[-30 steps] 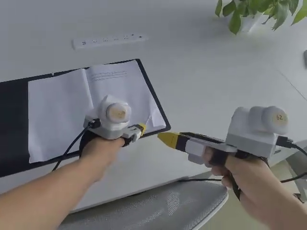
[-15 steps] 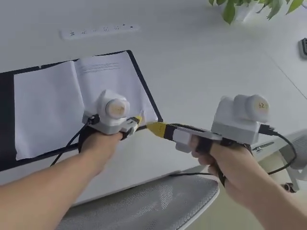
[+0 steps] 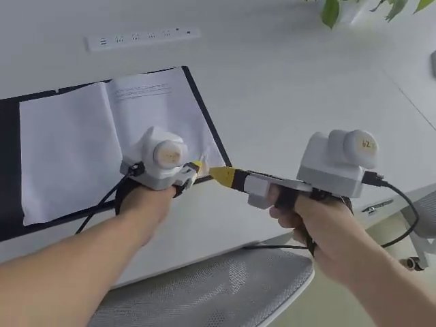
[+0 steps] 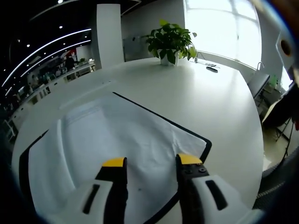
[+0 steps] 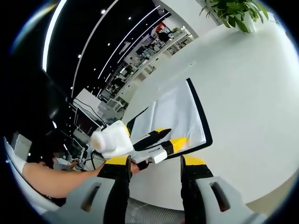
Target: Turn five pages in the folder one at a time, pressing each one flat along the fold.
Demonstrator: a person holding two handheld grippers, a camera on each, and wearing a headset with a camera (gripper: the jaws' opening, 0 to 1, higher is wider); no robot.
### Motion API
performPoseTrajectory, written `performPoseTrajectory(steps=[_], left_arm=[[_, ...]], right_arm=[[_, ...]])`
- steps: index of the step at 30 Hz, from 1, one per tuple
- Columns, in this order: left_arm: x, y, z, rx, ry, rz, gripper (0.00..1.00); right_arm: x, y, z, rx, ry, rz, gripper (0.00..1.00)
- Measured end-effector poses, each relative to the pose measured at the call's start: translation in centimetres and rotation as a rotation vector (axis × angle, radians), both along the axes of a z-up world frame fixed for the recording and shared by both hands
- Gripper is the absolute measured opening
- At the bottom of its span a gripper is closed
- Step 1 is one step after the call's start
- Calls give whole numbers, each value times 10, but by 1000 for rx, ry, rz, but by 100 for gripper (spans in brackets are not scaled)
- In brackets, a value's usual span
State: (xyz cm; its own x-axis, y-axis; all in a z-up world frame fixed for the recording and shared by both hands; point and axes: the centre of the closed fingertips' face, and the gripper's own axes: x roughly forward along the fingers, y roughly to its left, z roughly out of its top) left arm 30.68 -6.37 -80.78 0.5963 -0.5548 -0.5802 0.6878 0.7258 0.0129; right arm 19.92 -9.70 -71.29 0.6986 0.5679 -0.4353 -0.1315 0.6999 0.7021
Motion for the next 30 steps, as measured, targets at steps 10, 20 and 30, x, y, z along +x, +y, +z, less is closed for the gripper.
performPoseTrajectory(steps=[10, 20, 30], left_arm=[[9, 12, -2, 43, -35, -4, 14], [15, 15, -1, 51, -27, 15, 4], [13, 18, 2, 15, 13, 48, 3]], right_arm=[[2, 5, -2, 7, 11, -7, 41], [17, 9, -11, -5, 17, 5, 41], [41, 6, -30, 64, 86, -62, 32]])
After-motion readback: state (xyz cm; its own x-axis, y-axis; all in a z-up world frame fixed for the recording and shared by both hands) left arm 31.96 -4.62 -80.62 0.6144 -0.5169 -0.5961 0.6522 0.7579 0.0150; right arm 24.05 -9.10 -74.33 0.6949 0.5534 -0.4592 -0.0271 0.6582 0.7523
